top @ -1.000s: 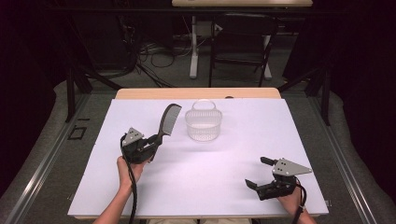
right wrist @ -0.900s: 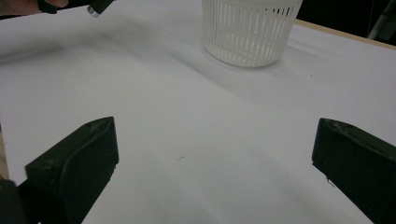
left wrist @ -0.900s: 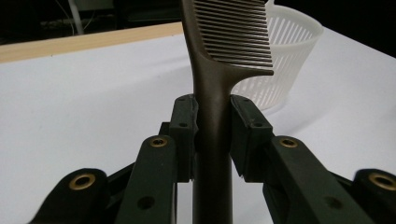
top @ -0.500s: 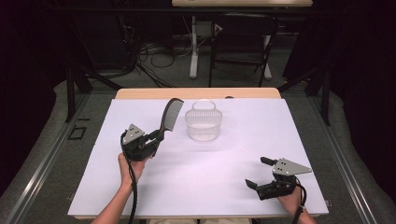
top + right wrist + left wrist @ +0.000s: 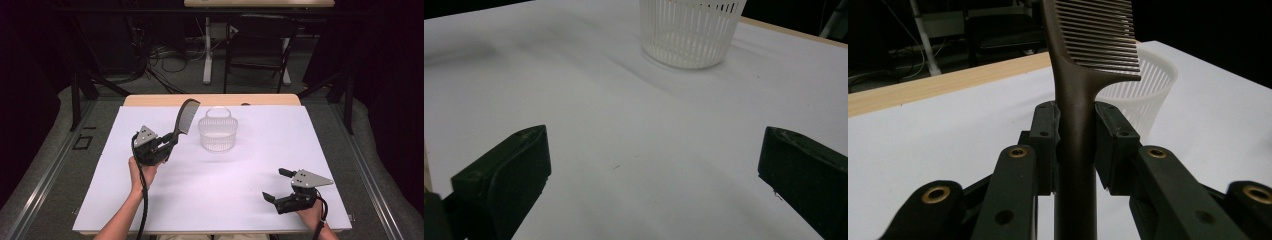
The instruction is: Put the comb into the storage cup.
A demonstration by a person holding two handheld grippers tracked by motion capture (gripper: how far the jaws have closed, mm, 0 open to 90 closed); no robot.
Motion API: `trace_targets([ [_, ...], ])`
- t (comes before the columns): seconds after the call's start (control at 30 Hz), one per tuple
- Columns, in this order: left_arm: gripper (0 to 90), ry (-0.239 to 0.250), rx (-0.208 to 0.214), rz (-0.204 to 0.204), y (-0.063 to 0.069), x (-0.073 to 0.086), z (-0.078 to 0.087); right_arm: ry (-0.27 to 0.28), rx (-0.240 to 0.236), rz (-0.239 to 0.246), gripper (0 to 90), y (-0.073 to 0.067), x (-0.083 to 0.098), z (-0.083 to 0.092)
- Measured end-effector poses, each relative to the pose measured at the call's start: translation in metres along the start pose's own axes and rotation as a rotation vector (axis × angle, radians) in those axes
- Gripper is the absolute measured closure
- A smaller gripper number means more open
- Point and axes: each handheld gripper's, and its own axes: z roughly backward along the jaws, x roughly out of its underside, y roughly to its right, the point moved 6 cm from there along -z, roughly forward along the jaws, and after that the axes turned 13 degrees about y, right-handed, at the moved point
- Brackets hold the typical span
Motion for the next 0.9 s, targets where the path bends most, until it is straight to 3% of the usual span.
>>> trace_targets([
  [0.47,72.4,0.014,0.022,-0.008,0.002,-0.019,-0.015,0.000,0.000,-0.002,0.2,0.000,0.000,0.000],
  [0.9,72.4,0.010,0.029,-0.018,0.002,-0.025,-0.024,0.002,-0.001,0.000,0.3,0.000,0.000,0.000],
])
